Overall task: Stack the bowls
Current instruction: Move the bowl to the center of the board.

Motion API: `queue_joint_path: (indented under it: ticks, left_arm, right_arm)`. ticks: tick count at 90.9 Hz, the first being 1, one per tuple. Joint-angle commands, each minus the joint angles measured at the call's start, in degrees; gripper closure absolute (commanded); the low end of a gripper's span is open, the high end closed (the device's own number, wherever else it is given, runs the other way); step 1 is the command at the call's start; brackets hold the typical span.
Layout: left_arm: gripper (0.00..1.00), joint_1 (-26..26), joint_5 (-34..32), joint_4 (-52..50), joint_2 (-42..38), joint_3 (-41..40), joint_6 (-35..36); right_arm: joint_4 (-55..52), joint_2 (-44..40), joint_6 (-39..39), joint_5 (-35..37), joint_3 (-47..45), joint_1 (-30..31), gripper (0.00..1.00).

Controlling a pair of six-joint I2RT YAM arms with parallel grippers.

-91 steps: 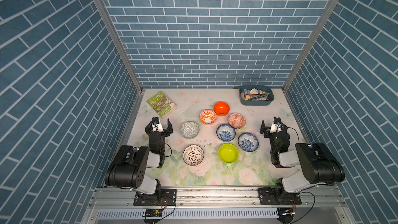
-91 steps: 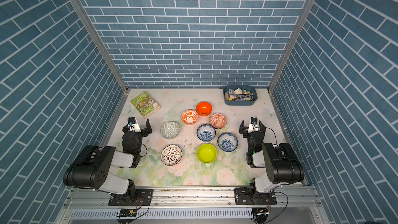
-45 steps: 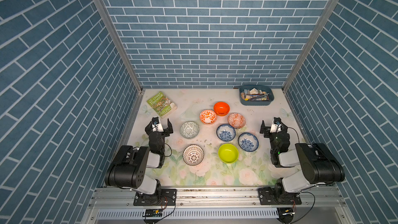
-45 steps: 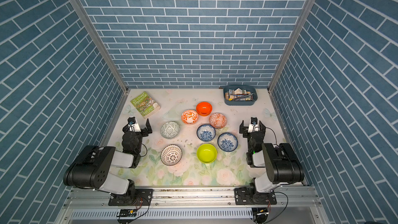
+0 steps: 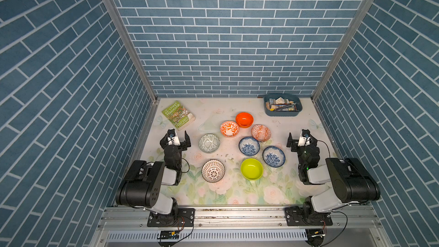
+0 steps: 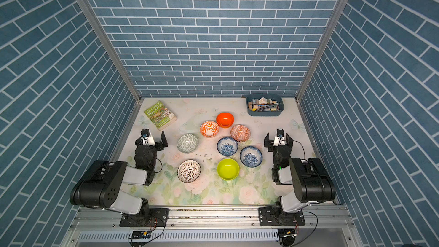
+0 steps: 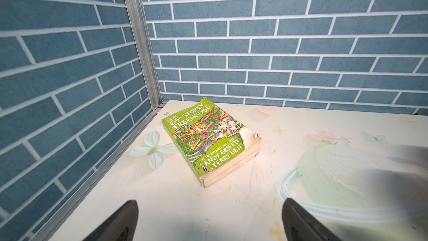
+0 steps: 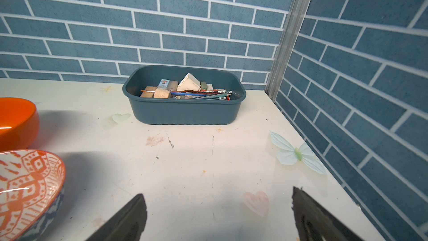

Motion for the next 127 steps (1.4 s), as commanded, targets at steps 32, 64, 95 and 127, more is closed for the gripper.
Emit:
queue_joint_path:
  ticks: [32, 64, 95, 127]
  left_arm:
    - [0.0, 0.2, 0.2, 0.6, 0.3, 0.3, 0.3]
    - [0.0, -1.6, -2.3, 3.8, 0.2, -1.4, 1.5]
    - [0.0, -1.5, -10.2, -17.5, -6.4, 7.0, -2.7]
    - [0.0, -1.5, -21.8, -57.0, -7.7, 25.9, -17.3]
  right_arm:
    - [0.3, -0.1, -0.3, -0.3, 0.7, 0.2, 0.0]
    - [0.4, -0.2, -0.3, -0.2, 0.6, 0.2, 0.0]
    - [-0.6, -1.8, -0.9, -0.6, 0.6, 0.5, 0.0]
    - [-14.0, -22.9, 1.6, 2.8, 0.4, 0.5, 0.0]
